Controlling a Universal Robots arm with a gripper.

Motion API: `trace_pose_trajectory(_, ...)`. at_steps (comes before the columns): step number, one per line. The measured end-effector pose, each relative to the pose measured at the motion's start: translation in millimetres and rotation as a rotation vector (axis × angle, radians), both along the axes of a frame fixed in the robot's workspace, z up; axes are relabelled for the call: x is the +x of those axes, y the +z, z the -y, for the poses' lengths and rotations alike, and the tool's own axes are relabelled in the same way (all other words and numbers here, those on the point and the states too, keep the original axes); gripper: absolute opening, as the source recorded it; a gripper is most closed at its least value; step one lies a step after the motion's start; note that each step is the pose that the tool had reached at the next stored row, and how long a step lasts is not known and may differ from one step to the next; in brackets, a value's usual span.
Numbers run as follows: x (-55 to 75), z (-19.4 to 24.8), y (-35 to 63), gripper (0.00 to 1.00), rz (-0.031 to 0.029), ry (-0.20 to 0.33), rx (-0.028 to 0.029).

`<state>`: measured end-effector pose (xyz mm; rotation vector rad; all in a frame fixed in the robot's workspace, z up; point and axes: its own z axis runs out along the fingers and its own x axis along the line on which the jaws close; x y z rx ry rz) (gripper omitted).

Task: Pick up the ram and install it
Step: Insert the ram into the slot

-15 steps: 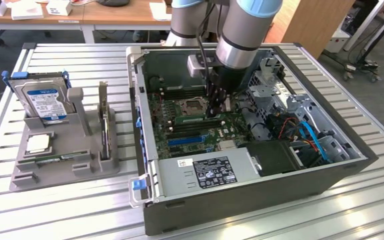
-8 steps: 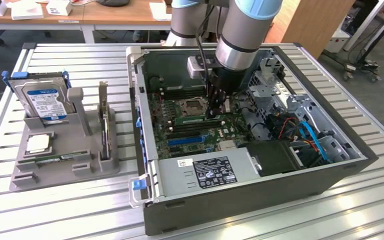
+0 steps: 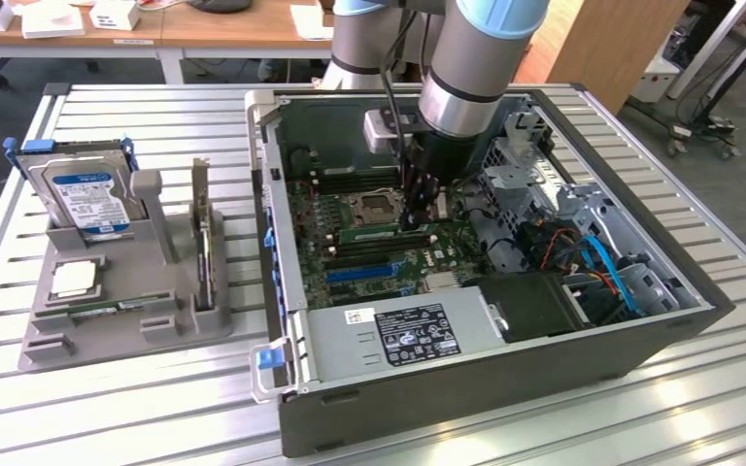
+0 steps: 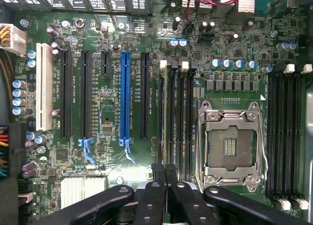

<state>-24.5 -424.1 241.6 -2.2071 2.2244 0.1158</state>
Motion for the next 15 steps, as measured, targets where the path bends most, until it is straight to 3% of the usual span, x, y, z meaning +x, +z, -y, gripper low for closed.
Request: trace_pose_trajectory(15, 0.0, 0.1, -7.3, 0.11, -0.0001, 0.000, -0.0002)
